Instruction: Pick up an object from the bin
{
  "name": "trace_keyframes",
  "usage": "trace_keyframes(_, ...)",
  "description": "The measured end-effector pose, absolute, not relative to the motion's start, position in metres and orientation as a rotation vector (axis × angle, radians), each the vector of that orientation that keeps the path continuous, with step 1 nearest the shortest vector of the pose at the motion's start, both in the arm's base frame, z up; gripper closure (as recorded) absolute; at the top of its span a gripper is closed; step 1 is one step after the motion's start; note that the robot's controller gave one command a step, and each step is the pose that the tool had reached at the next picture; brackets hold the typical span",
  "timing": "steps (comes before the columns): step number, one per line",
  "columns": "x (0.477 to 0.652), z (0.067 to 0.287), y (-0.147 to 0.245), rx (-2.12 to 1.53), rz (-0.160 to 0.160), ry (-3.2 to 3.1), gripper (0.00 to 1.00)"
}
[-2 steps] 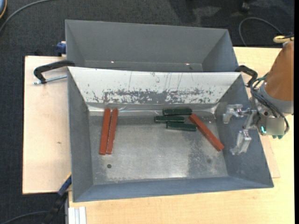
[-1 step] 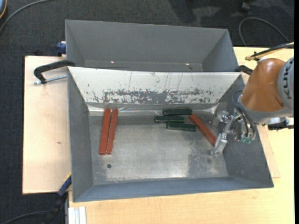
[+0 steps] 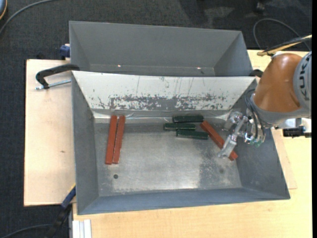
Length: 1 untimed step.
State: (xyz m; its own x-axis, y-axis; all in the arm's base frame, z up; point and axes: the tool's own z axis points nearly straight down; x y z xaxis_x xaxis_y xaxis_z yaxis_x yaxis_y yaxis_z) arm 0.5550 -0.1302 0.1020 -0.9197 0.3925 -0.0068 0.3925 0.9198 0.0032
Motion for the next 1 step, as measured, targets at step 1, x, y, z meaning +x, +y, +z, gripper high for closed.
trace_keyframes(1, 0.5568, 0.1008, -0.1092, 1.080, 0.003, 2.945, 0.00)
